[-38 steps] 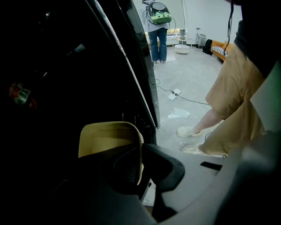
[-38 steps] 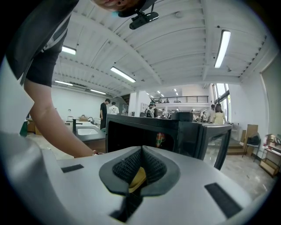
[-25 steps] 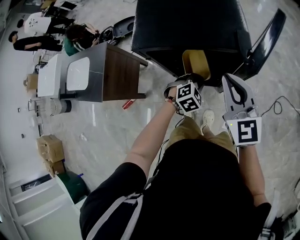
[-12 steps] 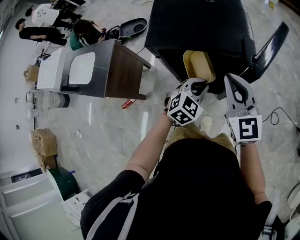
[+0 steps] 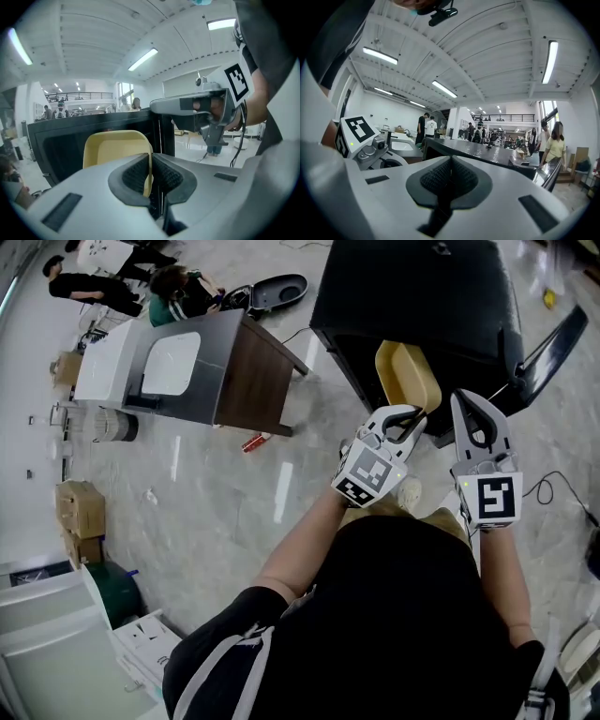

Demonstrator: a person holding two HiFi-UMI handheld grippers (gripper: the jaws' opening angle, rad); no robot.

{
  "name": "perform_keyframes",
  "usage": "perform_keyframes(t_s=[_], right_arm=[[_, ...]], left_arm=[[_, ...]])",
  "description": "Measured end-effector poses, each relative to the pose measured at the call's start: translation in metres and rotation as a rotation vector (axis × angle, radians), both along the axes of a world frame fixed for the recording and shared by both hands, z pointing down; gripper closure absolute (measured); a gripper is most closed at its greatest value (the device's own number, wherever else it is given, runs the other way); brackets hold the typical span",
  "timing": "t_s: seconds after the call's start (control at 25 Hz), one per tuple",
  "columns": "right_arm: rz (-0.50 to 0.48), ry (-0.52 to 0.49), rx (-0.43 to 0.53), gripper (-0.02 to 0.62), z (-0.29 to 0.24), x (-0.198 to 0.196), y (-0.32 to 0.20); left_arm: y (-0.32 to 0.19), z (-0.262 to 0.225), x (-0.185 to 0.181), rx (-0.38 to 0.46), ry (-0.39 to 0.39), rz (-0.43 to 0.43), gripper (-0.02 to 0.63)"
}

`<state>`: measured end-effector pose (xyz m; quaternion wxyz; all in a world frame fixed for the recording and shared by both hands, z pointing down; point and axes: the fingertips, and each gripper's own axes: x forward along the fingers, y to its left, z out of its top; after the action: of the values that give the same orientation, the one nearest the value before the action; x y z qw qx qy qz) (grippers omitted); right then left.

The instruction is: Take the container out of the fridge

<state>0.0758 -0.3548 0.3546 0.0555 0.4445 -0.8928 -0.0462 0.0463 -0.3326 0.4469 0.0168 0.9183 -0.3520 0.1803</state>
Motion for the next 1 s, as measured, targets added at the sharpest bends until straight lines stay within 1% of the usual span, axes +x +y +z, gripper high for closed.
perform_keyframes(t_s=[0.08, 0.28, 0.4, 0.56, 0.64, 0.8, 1.0], right_arm=[[0.010, 0.021, -0.005, 0.560, 0.002, 0.002, 0.002], [0.006, 0.025, -0.001, 0.560, 0.007, 0.001, 0.004], [0.006, -0.007, 0.011, 0.560, 0.002, -0.002, 0.005], [0.012, 0.037, -0.023, 0.560, 0.016, 0.001, 0.005], [0.016, 0.032, -0.024, 0.560, 0.016, -0.001, 0.007], [0.026, 0.062, -0.039, 0.560, 0.017, -0.007, 0.012], [0.043, 0.047, -0.042, 0.560, 0.016, -0.018, 0.013]], left_arm=[[0.000, -0.007, -0.003, 0.016, 0.023, -0.030, 0.569], [-0.001, -0.011, -0.015, 0.058, 0.059, -0.129, 0.569], [-0.004, -0.016, -0.019, 0.087, 0.065, -0.169, 0.570], [-0.005, -0.016, -0.018, 0.101, 0.078, -0.171, 0.569], [-0.004, -0.017, -0.019, 0.105, 0.084, -0.169, 0.569], [0.002, -0.022, -0.026, 0.105, 0.083, -0.154, 0.570], [0.002, -0.022, -0.040, 0.104, 0.089, -0.144, 0.571]])
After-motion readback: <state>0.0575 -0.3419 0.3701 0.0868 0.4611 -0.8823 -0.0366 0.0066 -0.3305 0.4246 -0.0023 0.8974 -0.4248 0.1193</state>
